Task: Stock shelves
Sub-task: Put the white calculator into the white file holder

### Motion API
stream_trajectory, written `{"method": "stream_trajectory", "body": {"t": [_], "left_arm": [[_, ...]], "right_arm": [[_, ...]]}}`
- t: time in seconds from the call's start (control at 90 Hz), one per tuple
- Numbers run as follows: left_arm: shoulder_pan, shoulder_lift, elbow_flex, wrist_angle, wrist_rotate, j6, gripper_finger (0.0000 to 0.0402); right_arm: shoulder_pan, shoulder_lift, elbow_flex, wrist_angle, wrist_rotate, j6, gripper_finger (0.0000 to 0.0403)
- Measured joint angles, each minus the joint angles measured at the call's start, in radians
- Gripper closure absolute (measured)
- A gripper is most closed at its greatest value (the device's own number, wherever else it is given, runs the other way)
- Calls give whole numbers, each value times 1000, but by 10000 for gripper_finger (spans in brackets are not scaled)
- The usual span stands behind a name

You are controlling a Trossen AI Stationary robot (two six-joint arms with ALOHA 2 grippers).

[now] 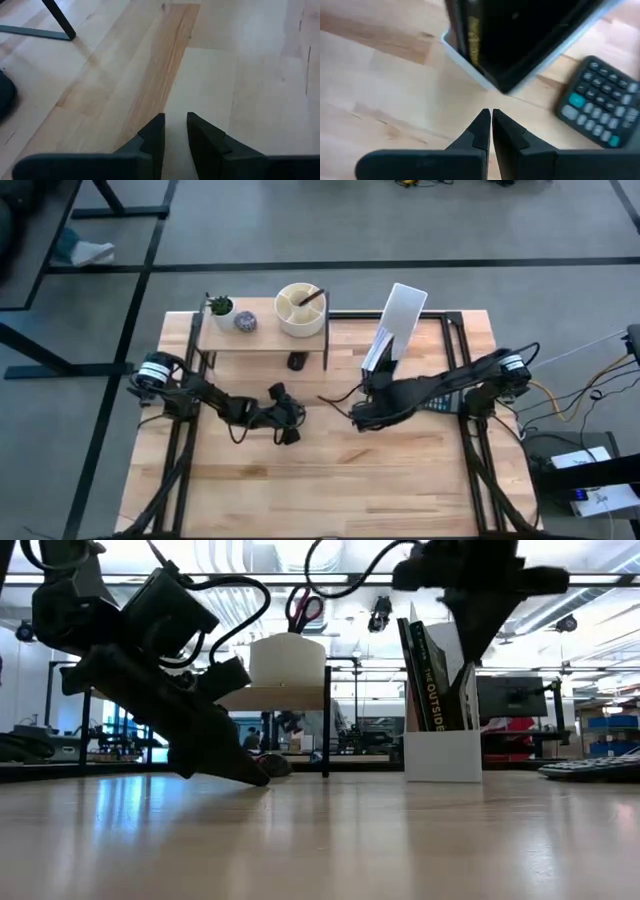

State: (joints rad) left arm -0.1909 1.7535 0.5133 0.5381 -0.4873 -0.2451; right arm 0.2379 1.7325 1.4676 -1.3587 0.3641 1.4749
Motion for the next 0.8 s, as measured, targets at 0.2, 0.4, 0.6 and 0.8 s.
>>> {"method": "stream_trajectory", "body": {"t": [0.2,0.4,0.6,0.8], "left_arm": [[0,0,0,0,0,0,335],[0,0,0,0,0,0,335],[0,0,0,0,0,1,335],[0,0,0,0,0,1,335]], "right_arm": [[-2,35,-1,-5,101,-9,403],[-29,6,5,-78,236,-13,403],[-52,-4,26,-131,183,-35,403],[-19,-5,67,-111,-21,-1,403]]}}
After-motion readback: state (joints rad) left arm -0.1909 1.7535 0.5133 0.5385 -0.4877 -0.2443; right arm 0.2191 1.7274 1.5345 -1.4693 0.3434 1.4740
